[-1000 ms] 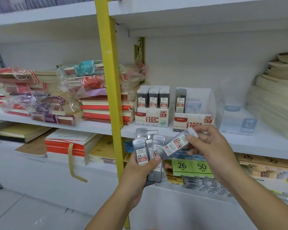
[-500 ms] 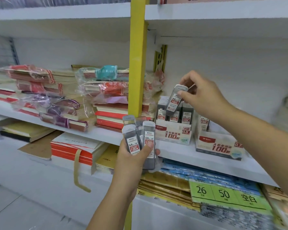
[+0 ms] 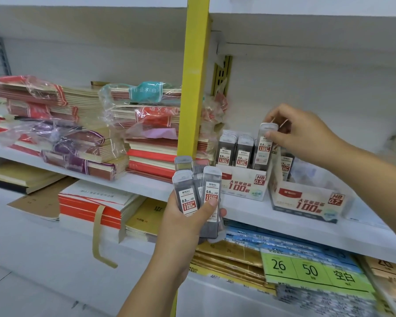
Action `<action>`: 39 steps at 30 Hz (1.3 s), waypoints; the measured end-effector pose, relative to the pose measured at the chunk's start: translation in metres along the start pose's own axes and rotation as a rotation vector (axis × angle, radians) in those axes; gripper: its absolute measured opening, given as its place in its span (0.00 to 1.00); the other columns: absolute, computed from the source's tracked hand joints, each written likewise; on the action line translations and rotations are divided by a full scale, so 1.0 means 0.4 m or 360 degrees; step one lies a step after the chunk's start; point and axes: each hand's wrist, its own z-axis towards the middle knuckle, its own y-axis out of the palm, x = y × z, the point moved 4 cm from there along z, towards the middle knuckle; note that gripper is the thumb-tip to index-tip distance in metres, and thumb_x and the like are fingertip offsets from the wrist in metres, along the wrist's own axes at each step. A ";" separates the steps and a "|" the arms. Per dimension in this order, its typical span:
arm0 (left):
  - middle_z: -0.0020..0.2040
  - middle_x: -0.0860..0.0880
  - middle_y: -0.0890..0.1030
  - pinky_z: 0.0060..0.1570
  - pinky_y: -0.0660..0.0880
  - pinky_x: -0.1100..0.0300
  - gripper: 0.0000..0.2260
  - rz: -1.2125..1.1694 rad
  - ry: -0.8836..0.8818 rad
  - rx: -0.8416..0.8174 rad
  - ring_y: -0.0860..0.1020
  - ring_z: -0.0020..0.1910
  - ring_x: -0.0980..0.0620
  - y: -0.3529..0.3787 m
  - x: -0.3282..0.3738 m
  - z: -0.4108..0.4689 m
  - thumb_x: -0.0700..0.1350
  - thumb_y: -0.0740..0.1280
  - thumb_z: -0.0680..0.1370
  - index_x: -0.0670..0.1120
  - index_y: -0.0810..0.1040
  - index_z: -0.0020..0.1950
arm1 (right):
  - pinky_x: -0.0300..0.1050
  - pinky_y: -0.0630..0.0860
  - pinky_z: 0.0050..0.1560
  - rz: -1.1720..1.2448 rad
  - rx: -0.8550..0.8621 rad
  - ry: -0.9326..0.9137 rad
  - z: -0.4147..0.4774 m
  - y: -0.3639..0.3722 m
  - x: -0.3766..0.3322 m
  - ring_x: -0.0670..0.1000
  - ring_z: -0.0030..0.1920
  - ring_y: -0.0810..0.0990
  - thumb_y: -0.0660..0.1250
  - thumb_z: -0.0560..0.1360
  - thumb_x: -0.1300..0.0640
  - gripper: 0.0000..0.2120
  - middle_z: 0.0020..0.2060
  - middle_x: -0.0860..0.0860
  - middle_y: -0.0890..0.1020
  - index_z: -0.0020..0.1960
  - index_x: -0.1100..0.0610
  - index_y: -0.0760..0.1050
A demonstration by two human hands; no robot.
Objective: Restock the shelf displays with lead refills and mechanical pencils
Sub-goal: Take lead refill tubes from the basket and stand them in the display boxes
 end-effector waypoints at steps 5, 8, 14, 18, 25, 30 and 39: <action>0.48 0.54 0.87 0.40 0.82 0.56 0.14 -0.0008 0.0006 -0.0071 0.86 0.47 0.52 0.014 0.003 -0.012 0.47 0.72 0.77 0.58 0.76 0.61 | 0.44 0.69 0.47 -0.0441 -0.0009 -0.0023 -0.030 0.045 0.031 0.47 0.48 0.70 0.70 0.75 0.51 0.11 0.48 0.47 0.73 0.56 0.50 0.79; 0.48 0.55 0.87 0.35 0.81 0.63 0.14 -0.0016 -0.0003 -0.0102 0.86 0.45 0.54 0.020 0.006 -0.023 0.46 0.73 0.77 0.57 0.77 0.60 | 0.47 0.70 0.52 -0.0737 0.0038 -0.0056 -0.058 0.054 0.022 0.50 0.55 0.69 0.66 0.77 0.51 0.17 0.52 0.50 0.74 0.65 0.52 0.77; 0.51 0.50 0.87 0.46 0.83 0.49 0.19 -0.0026 -0.0020 -0.0197 0.87 0.48 0.47 0.037 0.015 -0.039 0.51 0.76 0.70 0.56 0.78 0.60 | 0.31 0.74 0.36 0.0414 -0.0180 0.0168 -0.180 0.086 -0.097 0.41 0.42 0.78 0.65 0.72 0.40 0.09 0.43 0.39 0.80 0.53 0.35 0.75; 0.52 0.49 0.87 0.54 0.81 0.42 0.20 -0.0013 -0.0014 -0.0224 0.86 0.50 0.44 0.049 0.017 -0.048 0.56 0.80 0.64 0.62 0.80 0.54 | 0.36 0.79 0.37 0.1031 -0.0419 0.0350 -0.234 0.154 -0.137 0.45 0.38 0.84 0.74 0.71 0.50 0.11 0.39 0.45 0.84 0.52 0.45 0.78; 0.52 0.52 0.87 0.47 0.84 0.50 0.13 -0.0070 -0.0100 -0.0119 0.86 0.50 0.50 0.032 0.009 -0.048 0.48 0.71 0.77 0.59 0.78 0.60 | 0.37 0.78 0.35 0.1174 -0.0235 0.0592 -0.232 0.127 -0.092 0.49 0.38 0.85 0.69 0.76 0.57 0.07 0.40 0.48 0.86 0.53 0.52 0.75; 0.50 0.48 0.87 0.37 0.82 0.56 0.11 -0.0129 -0.0027 0.0027 0.87 0.46 0.46 -0.018 0.029 -0.029 0.43 0.69 0.80 0.53 0.77 0.61 | 0.31 0.77 0.33 0.0972 0.0353 0.0232 -0.128 0.017 -0.114 0.40 0.38 0.83 0.69 0.76 0.55 0.11 0.42 0.47 0.85 0.49 0.42 0.69; 0.50 0.49 0.87 0.35 0.81 0.59 0.11 -0.0138 0.0004 0.0036 0.87 0.46 0.47 -0.068 0.034 -0.016 0.44 0.70 0.79 0.54 0.77 0.60 | 0.36 0.68 0.33 0.0223 0.0092 0.0080 -0.007 0.145 -0.110 0.39 0.40 0.77 0.74 0.72 0.51 0.13 0.40 0.41 0.78 0.50 0.43 0.71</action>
